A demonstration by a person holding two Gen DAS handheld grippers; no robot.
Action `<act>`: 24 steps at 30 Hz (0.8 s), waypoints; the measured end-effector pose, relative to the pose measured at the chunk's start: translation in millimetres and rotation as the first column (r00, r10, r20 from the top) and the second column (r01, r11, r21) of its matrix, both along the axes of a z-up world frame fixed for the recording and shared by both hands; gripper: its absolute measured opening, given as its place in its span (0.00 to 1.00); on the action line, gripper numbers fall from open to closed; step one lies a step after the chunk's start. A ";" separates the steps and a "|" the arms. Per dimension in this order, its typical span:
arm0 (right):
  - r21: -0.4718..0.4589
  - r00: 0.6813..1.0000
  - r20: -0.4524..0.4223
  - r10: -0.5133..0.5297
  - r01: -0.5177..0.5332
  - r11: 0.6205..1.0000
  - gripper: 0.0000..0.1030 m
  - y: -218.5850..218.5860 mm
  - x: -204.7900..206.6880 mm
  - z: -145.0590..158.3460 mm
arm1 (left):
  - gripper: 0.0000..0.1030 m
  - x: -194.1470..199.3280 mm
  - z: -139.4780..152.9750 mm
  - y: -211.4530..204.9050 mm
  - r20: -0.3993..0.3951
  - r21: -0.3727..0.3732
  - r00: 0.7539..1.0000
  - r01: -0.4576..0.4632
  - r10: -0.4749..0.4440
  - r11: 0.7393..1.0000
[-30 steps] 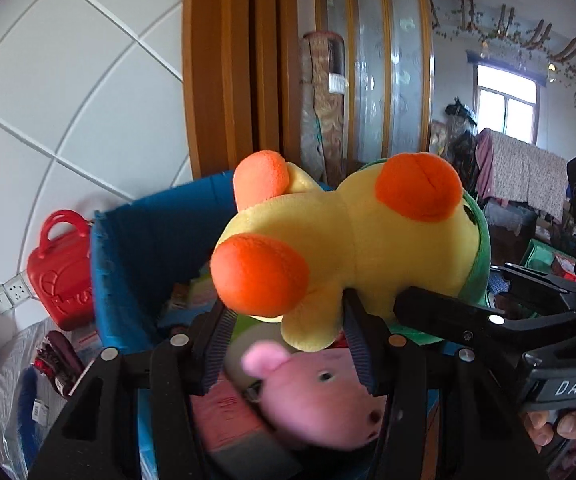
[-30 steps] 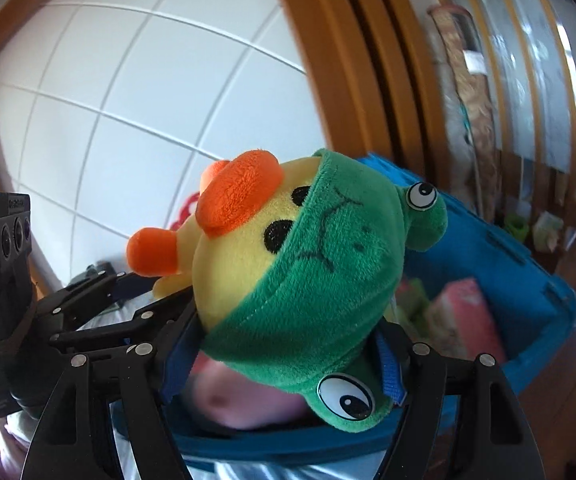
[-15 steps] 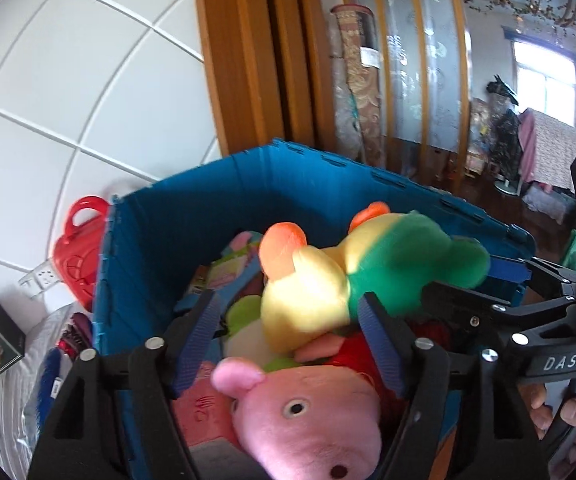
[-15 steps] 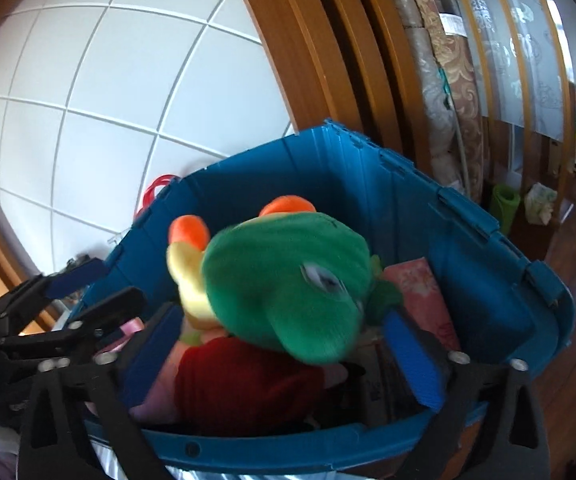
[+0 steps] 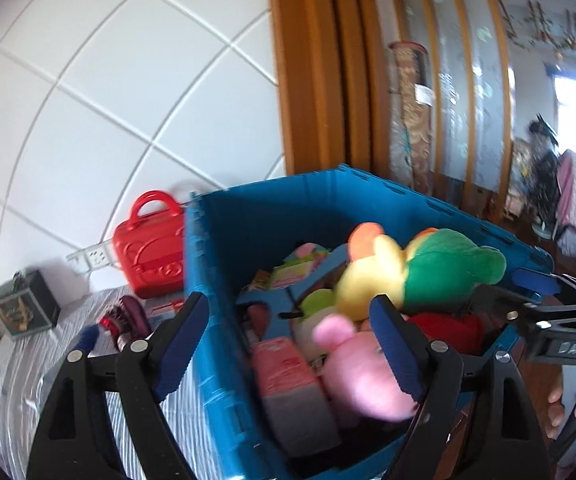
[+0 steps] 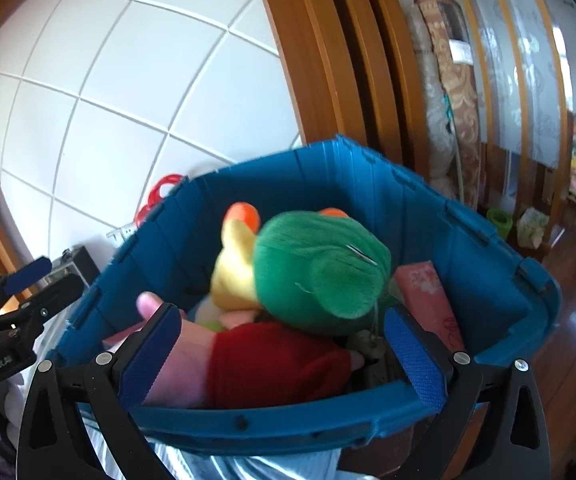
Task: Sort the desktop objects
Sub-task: 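Move both grippers back over the bed toward the remaining items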
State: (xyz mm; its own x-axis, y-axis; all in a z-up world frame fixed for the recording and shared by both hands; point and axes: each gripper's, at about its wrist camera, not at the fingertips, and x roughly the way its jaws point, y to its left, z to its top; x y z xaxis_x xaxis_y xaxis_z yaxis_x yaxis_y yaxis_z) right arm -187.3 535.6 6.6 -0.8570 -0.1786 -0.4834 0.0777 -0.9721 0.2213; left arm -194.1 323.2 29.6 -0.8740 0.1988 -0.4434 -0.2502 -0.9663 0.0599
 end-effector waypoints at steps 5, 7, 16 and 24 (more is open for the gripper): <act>0.042 0.995 -0.082 0.049 -0.046 0.998 1.00 -38.4 21.3 24.6 | 0.81 12.7 1.3 -47.8 -0.015 0.057 0.997 -0.074 0.075 0.996; 0.047 0.991 -0.105 0.078 -0.073 0.996 1.00 -54.6 25.6 32.2 | 0.82 17.4 0.7 -68.2 -0.019 0.078 0.995 -0.100 0.102 0.992; 0.104 0.966 -0.163 0.199 -0.184 0.977 1.00 -173.0 33.7 52.6 | 0.82 36.9 -12.1 -200.2 -0.026 0.107 0.961 -0.270 0.274 0.957; 0.139 0.949 -0.118 0.294 -0.277 0.951 1.00 -315.8 12.2 38.5 | 0.82 29.9 -51.8 -366.3 0.078 0.102 0.919 -0.392 0.386 0.914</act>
State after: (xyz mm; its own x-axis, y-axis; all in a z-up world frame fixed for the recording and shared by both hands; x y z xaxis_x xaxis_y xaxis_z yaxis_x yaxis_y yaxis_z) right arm -175.1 219.9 45.1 -0.8376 -0.3733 -0.3988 0.3768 -0.9234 0.0731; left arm -164.1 -43.2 -22.2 -0.8673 -0.1006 -0.4874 0.1473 -0.9874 -0.0583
